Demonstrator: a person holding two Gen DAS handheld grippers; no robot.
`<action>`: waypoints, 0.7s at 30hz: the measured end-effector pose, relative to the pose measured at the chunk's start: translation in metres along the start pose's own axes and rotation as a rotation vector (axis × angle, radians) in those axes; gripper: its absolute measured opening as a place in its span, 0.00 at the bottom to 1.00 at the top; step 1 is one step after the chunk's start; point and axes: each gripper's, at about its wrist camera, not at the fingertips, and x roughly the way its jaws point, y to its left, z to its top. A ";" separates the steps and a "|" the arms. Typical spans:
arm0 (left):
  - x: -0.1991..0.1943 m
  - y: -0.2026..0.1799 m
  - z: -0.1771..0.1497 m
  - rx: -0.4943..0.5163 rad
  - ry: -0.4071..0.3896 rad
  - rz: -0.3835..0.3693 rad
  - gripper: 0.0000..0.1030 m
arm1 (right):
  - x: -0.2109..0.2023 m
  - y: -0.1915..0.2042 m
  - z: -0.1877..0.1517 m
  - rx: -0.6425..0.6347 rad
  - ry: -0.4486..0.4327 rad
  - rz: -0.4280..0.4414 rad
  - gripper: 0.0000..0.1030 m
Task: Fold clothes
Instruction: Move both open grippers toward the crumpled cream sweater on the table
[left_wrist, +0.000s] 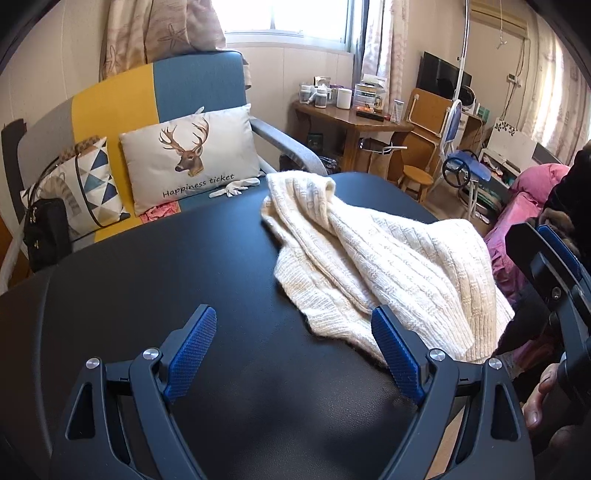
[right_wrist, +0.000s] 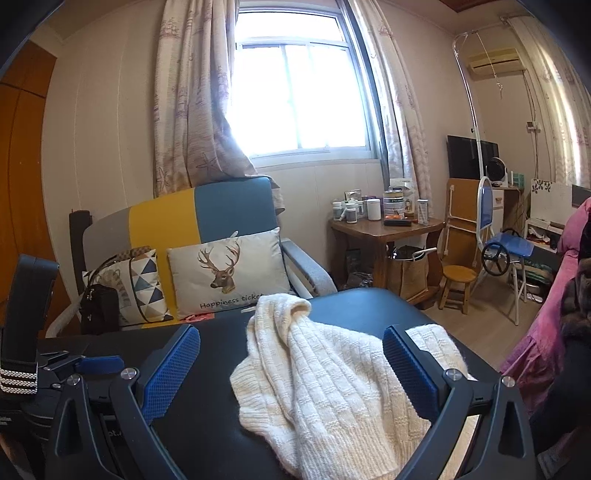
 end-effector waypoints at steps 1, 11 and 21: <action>0.000 -0.002 0.000 0.005 -0.004 0.005 0.86 | 0.001 0.000 -0.001 -0.003 0.003 -0.005 0.99; 0.001 0.003 -0.001 -0.009 -0.001 -0.010 0.86 | 0.009 0.000 -0.010 -0.023 0.036 -0.066 0.99; 0.012 0.014 -0.019 -0.015 0.009 0.031 0.86 | 0.037 -0.014 -0.035 0.063 0.211 -0.067 0.99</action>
